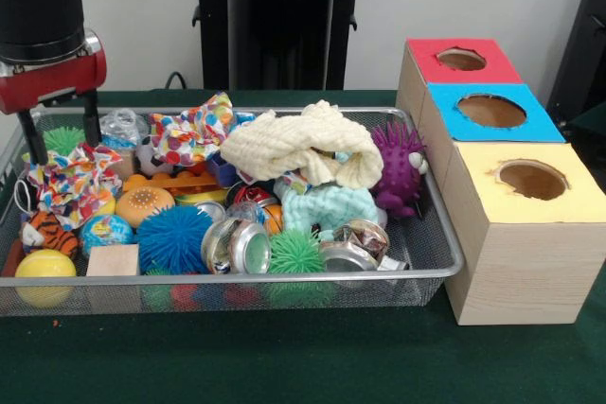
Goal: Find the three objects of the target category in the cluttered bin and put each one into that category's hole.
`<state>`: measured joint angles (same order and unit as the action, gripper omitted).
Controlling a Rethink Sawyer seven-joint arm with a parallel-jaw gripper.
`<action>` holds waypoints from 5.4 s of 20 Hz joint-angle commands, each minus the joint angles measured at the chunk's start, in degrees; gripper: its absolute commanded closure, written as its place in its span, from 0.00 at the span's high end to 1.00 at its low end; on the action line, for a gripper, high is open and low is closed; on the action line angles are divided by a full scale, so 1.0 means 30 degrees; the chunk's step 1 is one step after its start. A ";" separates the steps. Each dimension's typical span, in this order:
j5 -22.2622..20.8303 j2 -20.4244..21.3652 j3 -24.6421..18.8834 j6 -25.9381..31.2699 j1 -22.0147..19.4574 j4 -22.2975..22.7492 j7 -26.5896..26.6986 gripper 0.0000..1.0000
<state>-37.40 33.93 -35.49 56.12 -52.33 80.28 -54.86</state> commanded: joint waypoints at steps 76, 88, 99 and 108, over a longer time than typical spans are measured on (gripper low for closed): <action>-0.2003 -0.4551 0.1679 0.3322 0.0883 -0.4837 0.6561 1.00; -0.1733 -0.5328 0.1860 0.2122 -0.0125 -0.3087 0.5710 1.00; -0.2271 -0.5444 0.2023 0.1483 -0.0270 -0.2787 0.5418 1.00; -0.2407 -0.6252 0.1908 0.0554 -0.0576 -0.2821 0.5382 1.00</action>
<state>-42.10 19.25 -31.49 59.47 -52.88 67.32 -48.69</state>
